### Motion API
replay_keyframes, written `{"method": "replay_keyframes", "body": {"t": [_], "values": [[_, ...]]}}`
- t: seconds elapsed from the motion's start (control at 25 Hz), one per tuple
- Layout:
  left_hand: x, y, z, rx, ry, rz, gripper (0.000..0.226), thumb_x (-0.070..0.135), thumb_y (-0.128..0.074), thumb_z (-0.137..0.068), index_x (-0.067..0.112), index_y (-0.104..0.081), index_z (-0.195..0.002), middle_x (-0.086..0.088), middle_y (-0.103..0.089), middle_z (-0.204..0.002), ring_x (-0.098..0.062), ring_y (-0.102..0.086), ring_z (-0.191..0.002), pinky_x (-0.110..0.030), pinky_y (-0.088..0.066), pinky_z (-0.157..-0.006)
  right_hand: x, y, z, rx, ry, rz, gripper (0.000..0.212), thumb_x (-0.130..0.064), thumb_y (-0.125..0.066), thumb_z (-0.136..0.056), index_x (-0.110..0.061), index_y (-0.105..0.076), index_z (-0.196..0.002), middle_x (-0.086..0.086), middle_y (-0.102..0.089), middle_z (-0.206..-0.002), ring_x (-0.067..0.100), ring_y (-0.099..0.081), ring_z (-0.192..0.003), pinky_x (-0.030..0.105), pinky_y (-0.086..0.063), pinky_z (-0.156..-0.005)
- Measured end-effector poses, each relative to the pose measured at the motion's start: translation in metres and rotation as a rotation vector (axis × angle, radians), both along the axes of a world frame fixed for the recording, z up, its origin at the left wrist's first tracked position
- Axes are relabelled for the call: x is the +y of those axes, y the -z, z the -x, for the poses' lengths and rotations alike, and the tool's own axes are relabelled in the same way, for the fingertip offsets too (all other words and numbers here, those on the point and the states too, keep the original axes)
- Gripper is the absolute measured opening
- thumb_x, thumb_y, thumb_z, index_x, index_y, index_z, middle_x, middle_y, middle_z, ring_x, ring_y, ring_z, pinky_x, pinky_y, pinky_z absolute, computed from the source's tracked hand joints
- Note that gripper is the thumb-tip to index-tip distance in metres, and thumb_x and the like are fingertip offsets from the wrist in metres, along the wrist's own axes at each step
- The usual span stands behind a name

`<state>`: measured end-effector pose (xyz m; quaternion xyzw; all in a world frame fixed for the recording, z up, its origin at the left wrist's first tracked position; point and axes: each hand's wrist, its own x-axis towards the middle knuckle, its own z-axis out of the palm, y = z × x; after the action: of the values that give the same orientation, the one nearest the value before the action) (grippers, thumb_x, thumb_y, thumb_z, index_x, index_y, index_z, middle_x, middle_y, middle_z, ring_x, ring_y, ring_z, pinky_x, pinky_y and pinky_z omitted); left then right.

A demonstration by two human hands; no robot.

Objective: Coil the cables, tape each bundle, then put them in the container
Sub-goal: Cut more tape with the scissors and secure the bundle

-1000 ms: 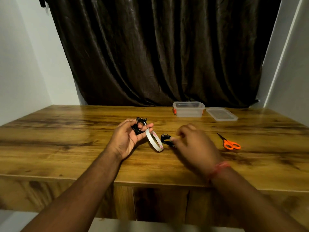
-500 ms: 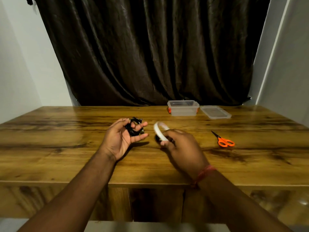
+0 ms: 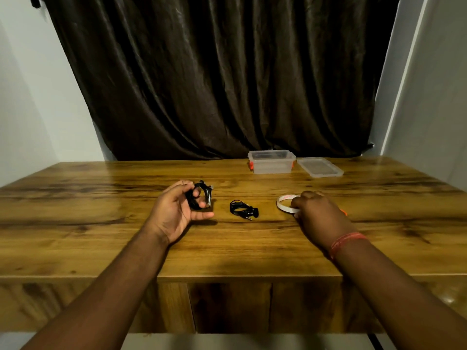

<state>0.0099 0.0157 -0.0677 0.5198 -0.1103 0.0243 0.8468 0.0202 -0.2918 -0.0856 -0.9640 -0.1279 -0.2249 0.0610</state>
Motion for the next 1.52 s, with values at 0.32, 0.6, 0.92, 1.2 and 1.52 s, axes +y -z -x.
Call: {"method": "replay_keyframes", "body": {"t": [0.32, 0.6, 0.92, 1.2, 1.52], "values": [[-0.007, 0.005, 0.002, 0.018, 0.103, -0.171, 0.01, 0.017, -0.05, -0.096, 0.011, -0.051, -0.088, -0.005, -0.047, -0.073, -0.014, -0.043, -0.049, -0.049, -0.058, -0.048, 0.098, -0.023, 0.014, 0.119, -0.414, -0.802, 0.017, -0.034, -0.058, -0.095, -0.028, -0.065, -0.109, -0.01, -0.058, -0.106, 0.001, -0.055, -0.092, 0.017, -0.046, -0.077], [-0.014, 0.008, 0.001, 0.004, 0.109, -0.312, 0.013, 0.012, -0.044, -0.099, 0.012, -0.052, -0.089, 0.0, -0.045, -0.063, -0.008, -0.035, -0.044, -0.046, -0.058, -0.047, 0.124, -0.006, -0.006, 0.329, -0.643, -1.007, 0.011, -0.026, -0.065, -0.093, -0.015, -0.068, -0.095, 0.008, -0.07, -0.095, 0.015, -0.063, -0.084, 0.035, -0.051, -0.081], [-0.017, 0.014, -0.002, -0.106, 0.066, -0.465, 0.014, 0.02, -0.049, -0.1, 0.016, -0.055, -0.089, 0.001, -0.035, -0.055, -0.009, -0.036, -0.047, -0.034, -0.057, -0.048, 0.123, -0.003, -0.011, 0.616, -0.77, -1.276, 0.008, -0.014, -0.071, -0.087, -0.017, -0.064, -0.085, 0.009, -0.054, -0.07, 0.017, -0.043, -0.058, 0.027, -0.032, -0.049], [-0.016, 0.015, -0.003, -0.125, 0.075, -0.42, 0.012, 0.028, -0.053, -0.09, 0.024, -0.062, -0.083, -0.005, -0.03, -0.064, -0.012, -0.032, -0.049, -0.034, -0.056, -0.048, 0.118, -0.008, -0.01, 0.659, -0.76, -1.375, 0.019, 0.006, -0.065, -0.085, -0.009, -0.062, -0.095, 0.0, -0.057, -0.07, 0.015, -0.044, -0.056, 0.032, -0.032, -0.052], [-0.017, 0.016, -0.002, -0.111, 0.08, -0.427, 0.011, 0.025, -0.052, -0.09, 0.015, -0.055, -0.088, -0.002, -0.03, -0.057, -0.01, -0.031, -0.045, -0.035, -0.057, -0.049, 0.114, -0.007, -0.006, 0.622, -0.691, -1.343, 0.013, 0.004, -0.066, -0.086, -0.009, -0.068, -0.09, 0.005, -0.05, -0.074, 0.018, -0.042, -0.064, 0.04, -0.04, -0.07]]}}
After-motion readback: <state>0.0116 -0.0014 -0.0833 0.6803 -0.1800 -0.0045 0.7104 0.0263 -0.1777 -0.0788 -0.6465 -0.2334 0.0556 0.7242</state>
